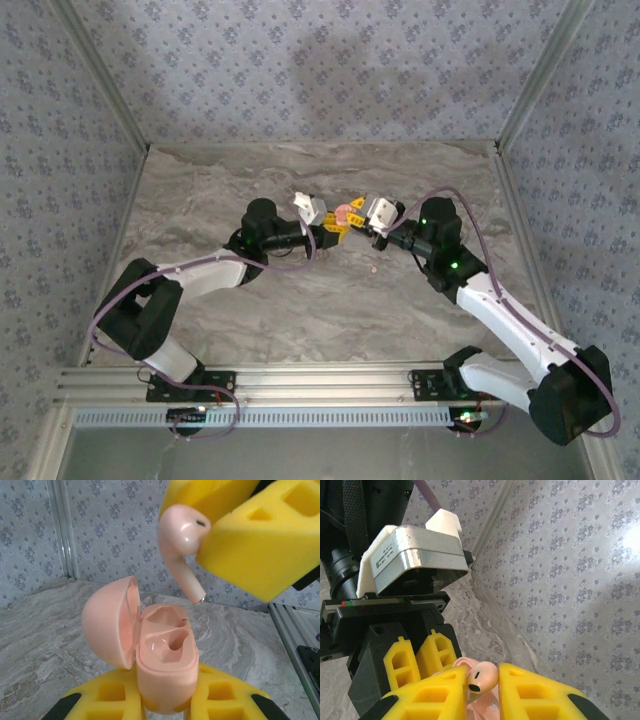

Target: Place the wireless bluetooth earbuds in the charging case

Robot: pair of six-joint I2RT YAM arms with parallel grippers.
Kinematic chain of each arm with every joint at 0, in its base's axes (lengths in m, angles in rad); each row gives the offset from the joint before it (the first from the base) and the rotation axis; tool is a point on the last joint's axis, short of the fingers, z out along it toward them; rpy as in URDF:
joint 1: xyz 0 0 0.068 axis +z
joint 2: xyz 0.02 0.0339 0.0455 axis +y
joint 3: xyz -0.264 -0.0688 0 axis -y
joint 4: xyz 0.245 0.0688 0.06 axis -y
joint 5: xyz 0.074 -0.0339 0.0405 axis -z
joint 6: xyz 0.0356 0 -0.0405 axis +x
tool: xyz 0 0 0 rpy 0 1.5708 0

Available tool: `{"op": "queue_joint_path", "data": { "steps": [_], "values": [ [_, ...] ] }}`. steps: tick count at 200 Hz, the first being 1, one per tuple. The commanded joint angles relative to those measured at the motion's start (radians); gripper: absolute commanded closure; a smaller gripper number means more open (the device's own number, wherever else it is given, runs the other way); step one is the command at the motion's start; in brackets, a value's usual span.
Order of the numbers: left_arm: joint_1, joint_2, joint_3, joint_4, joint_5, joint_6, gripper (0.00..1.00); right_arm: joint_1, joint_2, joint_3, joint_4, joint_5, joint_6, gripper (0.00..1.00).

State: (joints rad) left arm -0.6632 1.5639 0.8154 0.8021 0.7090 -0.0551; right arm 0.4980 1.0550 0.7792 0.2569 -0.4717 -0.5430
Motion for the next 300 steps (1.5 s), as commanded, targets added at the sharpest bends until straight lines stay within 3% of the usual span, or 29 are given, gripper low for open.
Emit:
{"op": "queue_joint_path", "data": {
  "steps": [1, 144, 182, 240, 300],
  "values": [
    [-0.002, -0.031, 0.005, 0.059, 0.004, -0.033, 0.92, 0.005, 0.008, 0.042, -0.007, -0.011, -0.038, 0.78],
    [-0.002, -0.019, 0.026, 0.108, -0.031, -0.146, 0.92, 0.006, 0.061, 0.042, 0.063, -0.018, -0.038, 0.79],
    [-0.001, -0.020, 0.026, 0.045, -0.049, -0.097, 0.92, -0.004, 0.044, 0.044, 0.064, -0.024, -0.009, 0.79],
    [0.006, -0.053, -0.055, -0.100, -0.135, 0.107, 0.93, -0.039, -0.026, 0.049, -0.240, -0.037, 0.139, 0.79],
    [0.011, -0.081, -0.172, -0.036, -0.190, 0.247, 0.93, -0.024, -0.047, -0.022, -0.453, 0.028, 0.483, 0.80]
  ]
}}
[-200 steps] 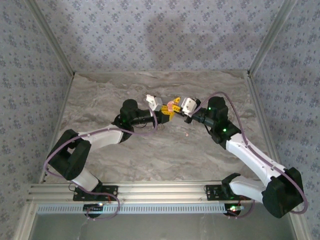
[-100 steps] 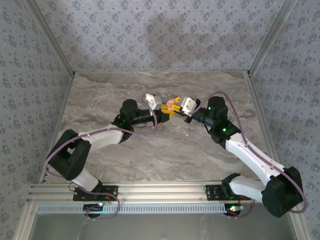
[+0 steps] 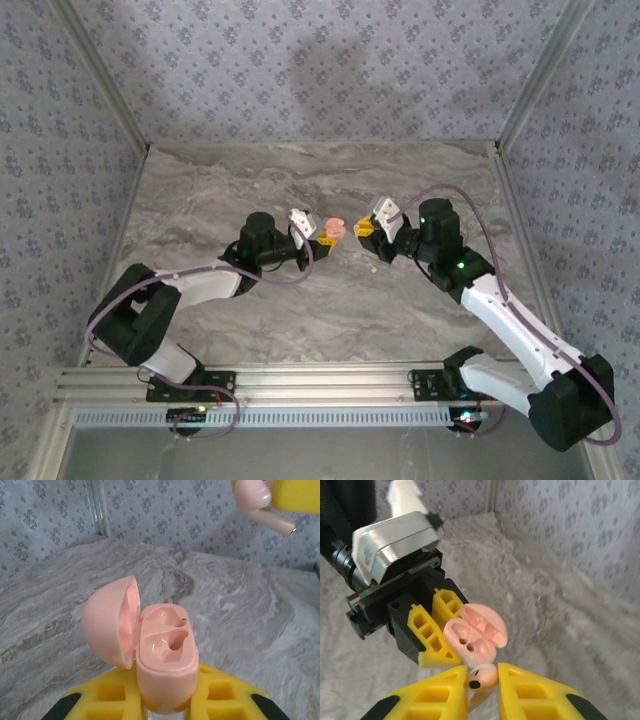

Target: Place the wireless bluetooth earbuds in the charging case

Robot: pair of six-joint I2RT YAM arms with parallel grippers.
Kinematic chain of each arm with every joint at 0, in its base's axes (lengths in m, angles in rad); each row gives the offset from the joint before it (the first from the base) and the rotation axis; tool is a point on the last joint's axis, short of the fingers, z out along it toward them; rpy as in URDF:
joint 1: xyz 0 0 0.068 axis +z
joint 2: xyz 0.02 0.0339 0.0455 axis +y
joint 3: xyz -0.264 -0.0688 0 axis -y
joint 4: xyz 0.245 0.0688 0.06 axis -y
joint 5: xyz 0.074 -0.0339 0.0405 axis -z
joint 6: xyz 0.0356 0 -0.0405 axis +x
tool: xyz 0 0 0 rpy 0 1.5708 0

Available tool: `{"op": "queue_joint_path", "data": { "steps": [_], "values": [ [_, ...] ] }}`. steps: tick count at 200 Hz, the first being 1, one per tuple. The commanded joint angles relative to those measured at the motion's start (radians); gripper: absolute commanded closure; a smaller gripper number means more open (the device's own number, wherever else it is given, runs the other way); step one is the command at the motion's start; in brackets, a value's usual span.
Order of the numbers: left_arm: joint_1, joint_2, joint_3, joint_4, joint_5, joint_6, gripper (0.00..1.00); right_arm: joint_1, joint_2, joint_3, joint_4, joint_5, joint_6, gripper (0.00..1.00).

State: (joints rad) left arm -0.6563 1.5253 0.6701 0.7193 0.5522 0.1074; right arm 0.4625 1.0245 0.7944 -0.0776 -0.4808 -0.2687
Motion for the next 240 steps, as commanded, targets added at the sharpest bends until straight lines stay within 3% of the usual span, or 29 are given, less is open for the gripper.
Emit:
{"op": "queue_joint_path", "data": {
  "steps": [1, 36, 122, 240],
  "values": [
    [0.004, -0.042, -0.029, 0.047, -0.035, 0.085, 0.93, 0.012, -0.016, -0.039, -0.119, 0.040, 0.213, 0.80],
    [0.009, -0.068, -0.069, 0.046, -0.089, 0.114, 0.93, 0.066, -0.020, -0.123, -0.140, 0.176, 0.430, 0.80],
    [0.024, -0.096, -0.091, 0.074, -0.104, 0.068, 0.93, 0.235, 0.015, -0.237, -0.260, 0.493, 0.752, 0.81],
    [0.047, -0.097, -0.089, 0.048, -0.100, 0.049, 0.93, 0.284, 0.279, -0.179, -0.330, 0.485, 0.718, 0.80]
  ]
}}
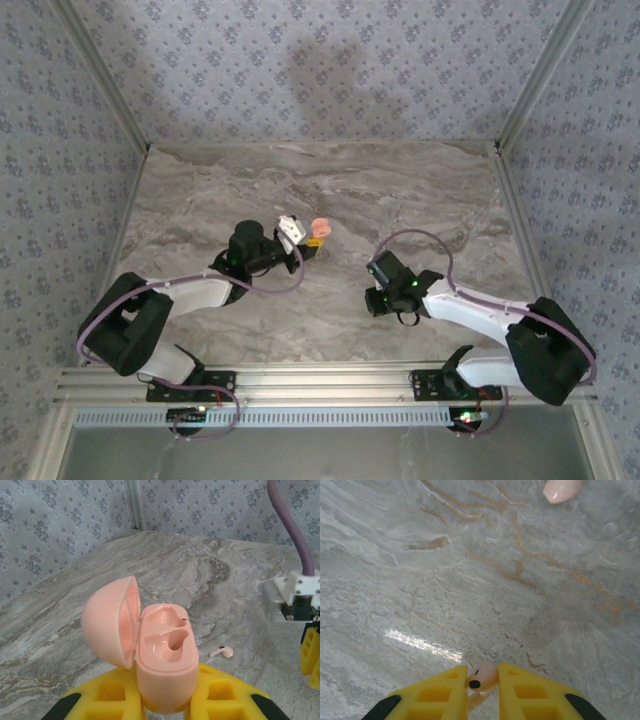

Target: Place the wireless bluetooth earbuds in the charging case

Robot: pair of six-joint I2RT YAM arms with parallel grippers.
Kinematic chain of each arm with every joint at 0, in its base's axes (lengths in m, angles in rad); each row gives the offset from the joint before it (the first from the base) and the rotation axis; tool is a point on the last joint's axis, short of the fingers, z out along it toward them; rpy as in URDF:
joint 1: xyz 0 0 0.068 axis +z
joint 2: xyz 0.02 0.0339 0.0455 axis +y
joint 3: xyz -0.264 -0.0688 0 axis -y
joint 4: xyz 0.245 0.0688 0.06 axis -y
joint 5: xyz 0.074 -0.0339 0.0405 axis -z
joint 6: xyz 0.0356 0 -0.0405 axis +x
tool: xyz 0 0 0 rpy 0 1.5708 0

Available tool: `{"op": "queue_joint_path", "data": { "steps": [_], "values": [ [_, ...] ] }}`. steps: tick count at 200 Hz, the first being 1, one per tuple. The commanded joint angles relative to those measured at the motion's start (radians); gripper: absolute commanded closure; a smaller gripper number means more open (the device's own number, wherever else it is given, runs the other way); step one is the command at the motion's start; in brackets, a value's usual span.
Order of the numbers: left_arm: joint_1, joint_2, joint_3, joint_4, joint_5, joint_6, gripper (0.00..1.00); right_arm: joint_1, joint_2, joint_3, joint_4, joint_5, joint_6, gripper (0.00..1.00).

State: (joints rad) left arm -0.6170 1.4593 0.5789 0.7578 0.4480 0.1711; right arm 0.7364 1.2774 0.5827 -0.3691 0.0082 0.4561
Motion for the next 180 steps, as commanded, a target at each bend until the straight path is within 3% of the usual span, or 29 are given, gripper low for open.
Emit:
{"op": "queue_joint_path", "data": {
  "steps": [1, 47, 101, 143, 180],
  "values": [
    [0.008, -0.031, 0.002, 0.009, 0.004, -0.015, 0.93, 0.010, 0.027, 0.034, -0.040, -0.004, -0.007, 0.80],
    [0.010, -0.025, 0.009, 0.012, 0.010, -0.031, 0.93, 0.008, 0.065, 0.073, -0.089, -0.061, -0.063, 0.75],
    [0.011, -0.007, 0.035, -0.017, 0.034, -0.033, 0.93, -0.013, 0.003, 0.146, -0.183, -0.128, 0.005, 0.55],
    [0.016, -0.001, 0.048, -0.035, 0.038, -0.030, 0.93, -0.044, -0.081, 0.237, -0.444, -0.064, 0.308, 0.56],
    [0.027, 0.003, 0.050, -0.035, 0.041, -0.039, 0.93, -0.083, 0.013, 0.299, -0.627, -0.138, 0.585, 0.57]
  ]
}}
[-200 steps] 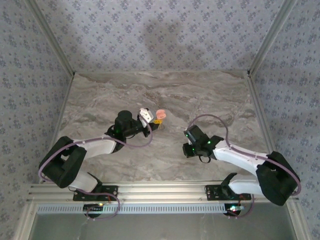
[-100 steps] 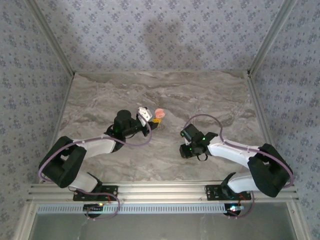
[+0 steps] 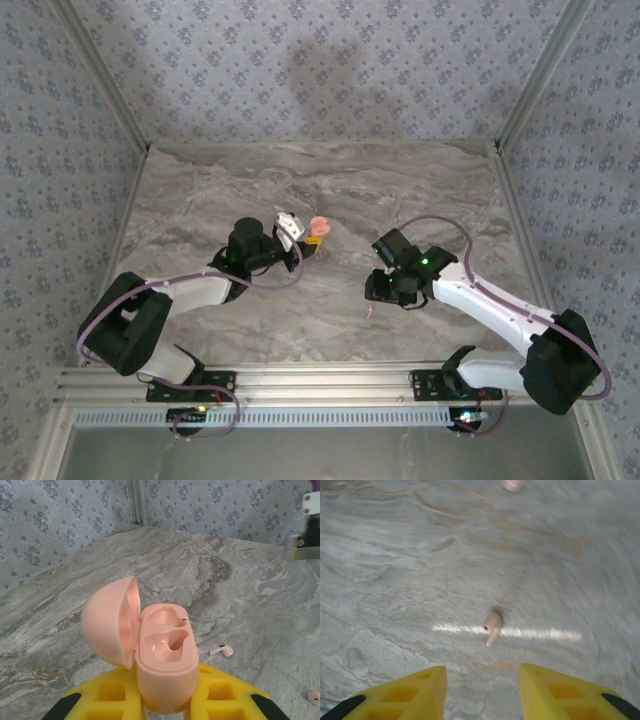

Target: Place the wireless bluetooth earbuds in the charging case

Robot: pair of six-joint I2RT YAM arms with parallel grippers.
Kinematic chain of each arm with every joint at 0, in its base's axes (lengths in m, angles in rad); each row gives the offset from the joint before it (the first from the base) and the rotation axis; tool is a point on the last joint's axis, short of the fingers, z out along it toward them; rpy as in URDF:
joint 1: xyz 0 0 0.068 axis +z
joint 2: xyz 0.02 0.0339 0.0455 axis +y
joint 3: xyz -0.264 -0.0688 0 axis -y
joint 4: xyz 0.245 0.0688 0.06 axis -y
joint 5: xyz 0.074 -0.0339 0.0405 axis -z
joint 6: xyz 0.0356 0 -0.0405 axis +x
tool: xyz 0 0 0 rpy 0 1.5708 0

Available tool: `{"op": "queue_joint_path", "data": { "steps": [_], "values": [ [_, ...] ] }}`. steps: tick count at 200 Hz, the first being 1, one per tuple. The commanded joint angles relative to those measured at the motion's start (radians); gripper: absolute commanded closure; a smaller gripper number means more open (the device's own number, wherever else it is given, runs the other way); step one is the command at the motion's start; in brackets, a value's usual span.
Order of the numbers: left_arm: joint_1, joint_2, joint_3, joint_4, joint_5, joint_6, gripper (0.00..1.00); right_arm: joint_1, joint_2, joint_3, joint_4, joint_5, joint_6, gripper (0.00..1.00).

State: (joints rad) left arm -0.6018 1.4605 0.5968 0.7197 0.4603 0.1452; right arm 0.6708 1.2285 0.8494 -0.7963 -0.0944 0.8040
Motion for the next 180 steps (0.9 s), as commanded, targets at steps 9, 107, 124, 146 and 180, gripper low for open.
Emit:
{"op": "queue_joint_path", "data": {
  "steps": [9, 107, 124, 146, 180],
  "values": [
    [0.015, 0.004, 0.032, 0.005, 0.030, -0.016, 0.93, -0.013, 0.090, 0.039, -0.190, -0.045, 0.263, 0.57],
    [0.022, 0.006, 0.038, 0.004, 0.044, -0.032, 0.93, -0.050, 0.354, 0.105, -0.005, -0.130, 0.228, 0.55],
    [0.023, 0.004, 0.038, 0.007, 0.044, -0.033, 0.93, -0.053, 0.387, 0.117, -0.001, -0.131, 0.214, 0.56],
    [0.025, 0.001, 0.038, 0.009, 0.044, -0.036, 0.93, -0.056, 0.418, 0.124, -0.004, -0.128, 0.200, 0.56],
    [0.025, 0.000, 0.035, 0.011, 0.044, -0.038, 0.93, -0.057, 0.447, 0.124, 0.002, -0.125, 0.189, 0.60]
  ]
}}
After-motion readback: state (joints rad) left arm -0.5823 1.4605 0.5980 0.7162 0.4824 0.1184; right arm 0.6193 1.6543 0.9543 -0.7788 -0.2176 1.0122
